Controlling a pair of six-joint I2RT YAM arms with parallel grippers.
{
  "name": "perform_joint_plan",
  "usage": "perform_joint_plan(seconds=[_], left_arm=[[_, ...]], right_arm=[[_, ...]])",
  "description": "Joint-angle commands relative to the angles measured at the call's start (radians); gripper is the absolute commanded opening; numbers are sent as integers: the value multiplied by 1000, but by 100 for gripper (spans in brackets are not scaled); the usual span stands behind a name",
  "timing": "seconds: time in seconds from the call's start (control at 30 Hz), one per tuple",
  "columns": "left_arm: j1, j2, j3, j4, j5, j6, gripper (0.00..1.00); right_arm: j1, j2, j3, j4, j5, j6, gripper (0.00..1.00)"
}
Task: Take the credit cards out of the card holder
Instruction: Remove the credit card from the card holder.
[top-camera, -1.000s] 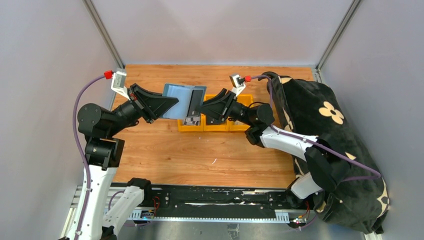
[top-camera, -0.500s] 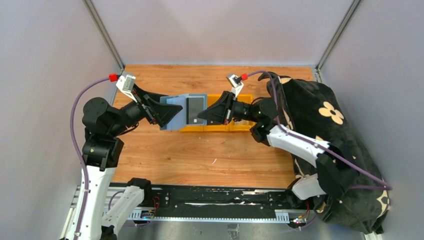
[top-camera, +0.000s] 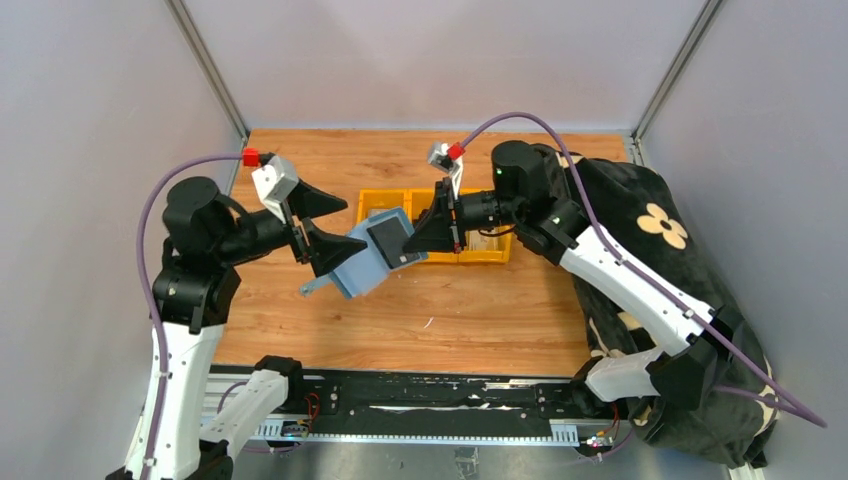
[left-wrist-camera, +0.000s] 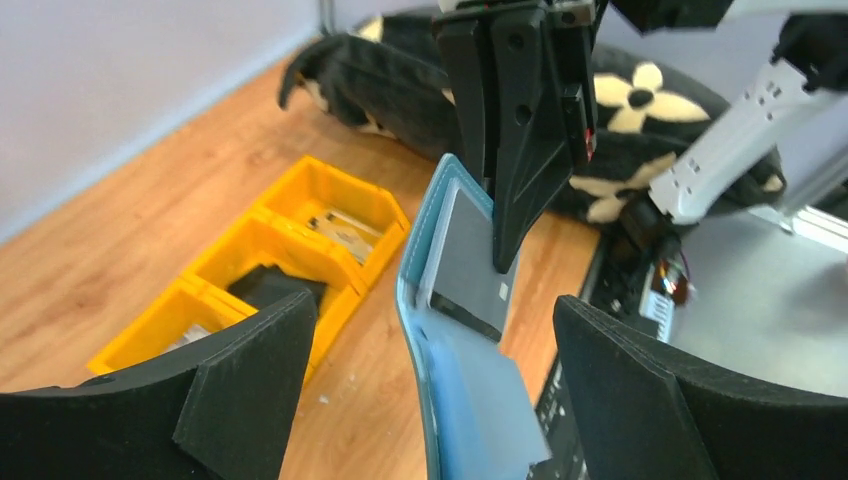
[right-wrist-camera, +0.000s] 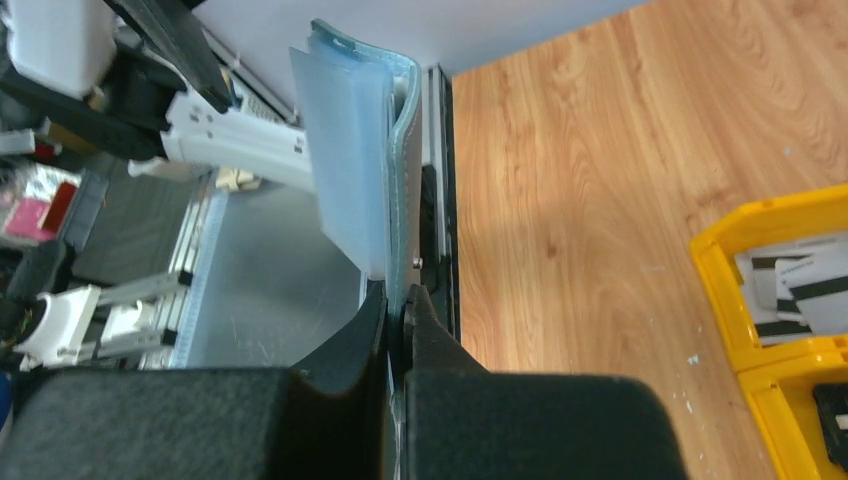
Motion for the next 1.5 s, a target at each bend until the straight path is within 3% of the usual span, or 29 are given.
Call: perform_joint_plan(seconds=[0.0, 0.13, 0.3, 0.57, 0.73, 0.8, 0.9, 1.0, 1.1, 1.23, 1.33, 1.47], left_arm=[[-34, 57, 23, -209, 151, 175, 95], [-117, 48, 10, -313, 70, 328, 90], [-143, 60, -9, -444, 33, 452, 82], [-157, 73, -8, -460, 73, 452, 47], [-157, 70, -25, -460, 108, 443, 36], [-158, 71, -33, -460, 112, 442, 34], [-158, 80, -39, -461, 124, 444, 18], [-157, 92, -29, -462, 132, 453, 0], [-157, 102, 5, -465, 123, 463, 0], [-157, 108, 43, -395, 109, 362, 0], [-157, 50, -13, -154, 62, 135, 0], [-157, -73, -141, 246, -41, -164, 0]], right_arm=[[54, 52, 110, -322, -2, -218, 0], [106, 82, 189, -409, 32, -296, 0], [167, 134, 302, -542, 67, -392, 0], [246, 247, 480, -701, 115, -483, 0], [257, 260, 511, -692, 127, -488, 1], [257, 257, 518, -691, 131, -490, 3], [259, 251, 523, -688, 137, -495, 6], [258, 230, 501, -648, 154, -481, 24], [235, 154, 375, -452, 206, -389, 37], [151, -18, 7, 101, 188, -39, 51], [134, -101, -212, 483, 249, 151, 59], [134, -140, -357, 732, 341, 281, 60]])
